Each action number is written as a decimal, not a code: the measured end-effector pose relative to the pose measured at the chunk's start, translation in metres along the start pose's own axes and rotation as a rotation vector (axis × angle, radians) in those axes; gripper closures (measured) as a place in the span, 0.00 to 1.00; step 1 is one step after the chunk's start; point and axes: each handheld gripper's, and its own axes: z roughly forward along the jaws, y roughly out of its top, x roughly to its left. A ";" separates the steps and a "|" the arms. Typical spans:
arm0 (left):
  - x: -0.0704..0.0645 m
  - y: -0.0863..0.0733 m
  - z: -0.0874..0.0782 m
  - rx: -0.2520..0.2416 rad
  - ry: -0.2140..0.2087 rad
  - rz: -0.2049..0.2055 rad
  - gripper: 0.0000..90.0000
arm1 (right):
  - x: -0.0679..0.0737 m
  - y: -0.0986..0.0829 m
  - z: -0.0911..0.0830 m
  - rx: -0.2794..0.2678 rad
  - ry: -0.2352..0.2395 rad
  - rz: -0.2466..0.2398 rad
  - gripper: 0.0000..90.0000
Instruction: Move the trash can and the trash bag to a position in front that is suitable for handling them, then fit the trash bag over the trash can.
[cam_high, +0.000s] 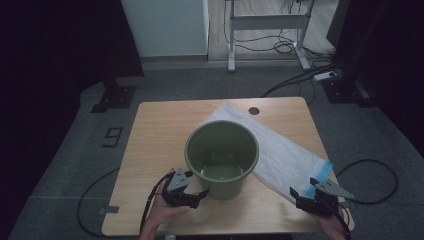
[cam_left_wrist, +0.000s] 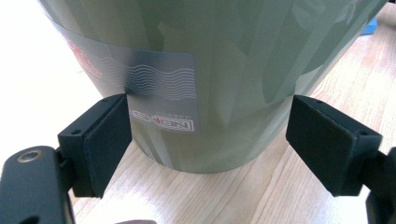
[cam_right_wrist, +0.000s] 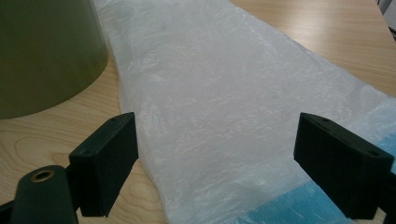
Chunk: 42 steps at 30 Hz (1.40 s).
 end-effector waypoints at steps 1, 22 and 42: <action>-0.001 0.000 0.000 0.001 0.006 0.001 0.16 | 0.000 0.000 -0.001 -0.001 -0.003 -0.001 0.15; 0.027 -0.040 -0.047 0.035 0.195 -0.140 0.16 | 0.036 0.021 0.029 0.094 0.005 -0.083 0.15; 0.042 -0.057 -0.064 0.040 0.241 -0.220 0.17 | 0.029 0.019 0.081 0.272 -0.023 -0.054 0.48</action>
